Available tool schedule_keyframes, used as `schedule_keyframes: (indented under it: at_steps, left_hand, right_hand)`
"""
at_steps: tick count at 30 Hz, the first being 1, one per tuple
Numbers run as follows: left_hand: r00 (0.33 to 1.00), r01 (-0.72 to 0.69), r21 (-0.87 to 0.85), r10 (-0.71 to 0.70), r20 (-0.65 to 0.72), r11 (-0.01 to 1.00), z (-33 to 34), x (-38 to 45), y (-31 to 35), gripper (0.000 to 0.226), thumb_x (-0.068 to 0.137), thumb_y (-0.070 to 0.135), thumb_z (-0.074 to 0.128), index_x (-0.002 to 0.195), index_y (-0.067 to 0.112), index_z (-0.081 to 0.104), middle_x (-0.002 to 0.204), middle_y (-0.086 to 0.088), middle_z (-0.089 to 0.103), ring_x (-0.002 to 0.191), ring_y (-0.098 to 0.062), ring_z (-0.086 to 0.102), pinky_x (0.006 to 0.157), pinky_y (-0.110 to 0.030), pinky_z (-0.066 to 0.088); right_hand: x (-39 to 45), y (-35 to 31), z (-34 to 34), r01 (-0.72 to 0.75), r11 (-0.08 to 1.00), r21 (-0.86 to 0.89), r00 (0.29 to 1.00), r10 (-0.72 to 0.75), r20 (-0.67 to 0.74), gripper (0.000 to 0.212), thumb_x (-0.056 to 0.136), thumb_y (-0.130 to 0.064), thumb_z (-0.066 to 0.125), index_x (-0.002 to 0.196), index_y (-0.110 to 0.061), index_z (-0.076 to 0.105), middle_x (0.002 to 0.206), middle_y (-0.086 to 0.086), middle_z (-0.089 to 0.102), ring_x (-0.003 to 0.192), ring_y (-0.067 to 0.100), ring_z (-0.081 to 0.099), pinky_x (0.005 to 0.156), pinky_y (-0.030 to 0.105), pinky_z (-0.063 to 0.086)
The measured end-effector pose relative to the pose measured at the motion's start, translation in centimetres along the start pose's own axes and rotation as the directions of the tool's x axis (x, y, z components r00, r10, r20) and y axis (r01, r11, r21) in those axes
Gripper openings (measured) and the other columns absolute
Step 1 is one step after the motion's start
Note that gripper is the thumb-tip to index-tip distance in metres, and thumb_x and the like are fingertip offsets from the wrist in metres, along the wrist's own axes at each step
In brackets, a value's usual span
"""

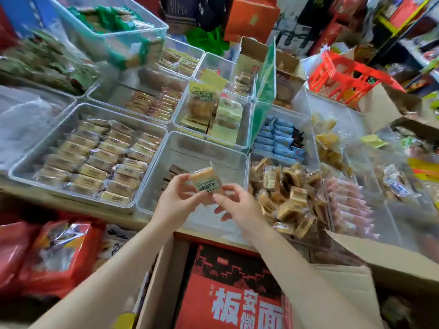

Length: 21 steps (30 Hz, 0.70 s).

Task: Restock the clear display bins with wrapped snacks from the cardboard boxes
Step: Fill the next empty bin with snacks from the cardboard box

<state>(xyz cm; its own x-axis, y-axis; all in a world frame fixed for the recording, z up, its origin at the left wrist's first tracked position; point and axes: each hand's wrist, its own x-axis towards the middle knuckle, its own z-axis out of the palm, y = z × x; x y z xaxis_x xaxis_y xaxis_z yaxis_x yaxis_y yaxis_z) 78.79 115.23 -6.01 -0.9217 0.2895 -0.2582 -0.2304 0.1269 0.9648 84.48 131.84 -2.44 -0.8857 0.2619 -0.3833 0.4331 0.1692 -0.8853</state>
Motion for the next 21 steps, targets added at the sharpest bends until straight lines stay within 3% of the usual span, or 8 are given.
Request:
schedule_keyframes:
  at_steps: [2, 4, 6, 7, 10, 15, 19, 21]
  left_hand:
    - [0.991, -0.059, 0.336, 0.096, -0.092, 0.94, -2.6, 2.7, -1.6, 0.056, 0.09, 0.038, 0.071, 0.139, 0.019, 0.049, 0.13, -0.002, 0.06, 0.113, -0.013, 0.059, 0.094, -0.03, 0.048]
    - [0.962, -0.068, 0.687, 0.231, -0.147, 0.724, -5.5, 5.2, -3.9, 0.067, 0.096, 0.04, 0.061, 0.15, 0.009, 0.037, 0.155, -0.011, 0.039, 0.143, -0.024, 0.035, 0.115, -0.036, 0.031]
    - [0.97, -0.038, 0.863, 0.225, -0.088, 0.503, -7.6, 6.9, -6.5, 0.077, 0.098, 0.046, 0.05, 0.159, 0.008, 0.021, 0.167, -0.013, 0.015, 0.155, -0.027, 0.009, 0.125, -0.044, 0.016]
    - [0.981, -0.028, 0.894, 0.186, -0.062, 0.447, -8.1, 7.3, -7.7, 0.079, 0.099, 0.048, 0.044, 0.16, 0.009, 0.015, 0.168, -0.011, 0.008, 0.156, -0.025, 0.002, 0.125, -0.046, 0.014]
    - [0.981, -0.039, 0.916, 0.189, -0.04, 0.399, -8.0, 7.7, -9.2, 0.076, 0.098, 0.052, 0.028, 0.16, 0.009, 0.017, 0.167, -0.009, 0.013, 0.155, -0.022, 0.009, 0.121, -0.045, 0.026]
    - [0.978, -0.011, 0.915, 0.194, -0.073, 0.402, -7.8, 7.8, -9.0, 0.075, 0.092, 0.05, 0.038, 0.155, 0.009, 0.034, 0.162, -0.009, 0.032, 0.15, -0.025, 0.028, 0.111, -0.047, 0.042]
    - [0.977, -0.014, 0.913, 0.198, -0.074, 0.407, -7.7, 7.9, -9.4, 0.076, 0.089, 0.047, 0.043, 0.153, 0.007, 0.039, 0.16, -0.01, 0.037, 0.149, -0.025, 0.031, 0.109, -0.046, 0.044]
    - [0.975, -0.011, 0.912, 0.208, -0.082, 0.41, -7.7, 8.0, -9.4, 0.076, 0.088, 0.046, 0.045, 0.152, 0.006, 0.041, 0.159, -0.011, 0.038, 0.148, -0.025, 0.034, 0.105, -0.046, 0.046]
  right_hand:
    - [3.3, -0.3, 0.6, 0.028, 0.992, -0.122, 0.998, -0.036, -0.058, 0.025, 0.091, -0.018, 0.072, 0.113, -0.018, 0.06, 0.1, 0.012, 0.068, 0.08, 0.021, 0.07, 0.065, 0.033, 0.059]
    - [6.7, -0.3, 0.8, 0.038, 0.951, -0.306, 0.989, -0.08, -0.125, 0.026, 0.089, -0.018, 0.074, 0.11, -0.022, 0.06, 0.098, 0.005, 0.066, 0.085, 0.022, 0.068, 0.072, 0.036, 0.059]
    - [10.1, -0.2, 1.1, 0.023, 0.86, -0.509, 0.981, -0.118, -0.154, 0.025, 0.087, -0.02, 0.074, 0.107, -0.023, 0.06, 0.1, 0.001, 0.065, 0.086, 0.017, 0.063, 0.075, 0.032, 0.054]
    - [12.0, -0.1, 1.3, 0.012, 0.813, -0.582, 0.979, -0.128, -0.159, 0.025, 0.086, -0.02, 0.073, 0.106, -0.022, 0.059, 0.102, 0.002, 0.064, 0.086, 0.016, 0.061, 0.074, 0.03, 0.051]
    - [17.2, 0.2, 2.8, -0.029, 0.733, -0.68, 0.978, -0.119, -0.169, 0.024, 0.084, -0.021, 0.071, 0.102, -0.018, 0.055, 0.106, 0.004, 0.058, 0.085, 0.018, 0.056, 0.073, 0.03, 0.046]
    - [23.8, 2.5, 6.6, -0.022, 0.759, -0.651, 0.986, -0.09, -0.138, 0.024, 0.084, -0.015, 0.07, 0.105, -0.015, 0.058, 0.106, 0.004, 0.061, 0.087, 0.019, 0.056, 0.073, 0.027, 0.04]
    - [26.3, 5.0, 9.1, 0.021, 0.739, -0.673, 0.998, 0.019, 0.053, 0.044, 0.089, -0.01, 0.067, 0.13, -0.018, 0.058, 0.121, 0.009, 0.066, 0.109, 0.027, 0.062, 0.088, 0.029, 0.045]
    - [26.5, 5.5, 9.9, 0.078, 0.719, -0.691, 0.984, 0.055, 0.167, 0.055, 0.091, -0.011, 0.062, 0.143, -0.023, 0.05, 0.132, 0.013, 0.061, 0.121, 0.029, 0.057, 0.097, 0.026, 0.04]
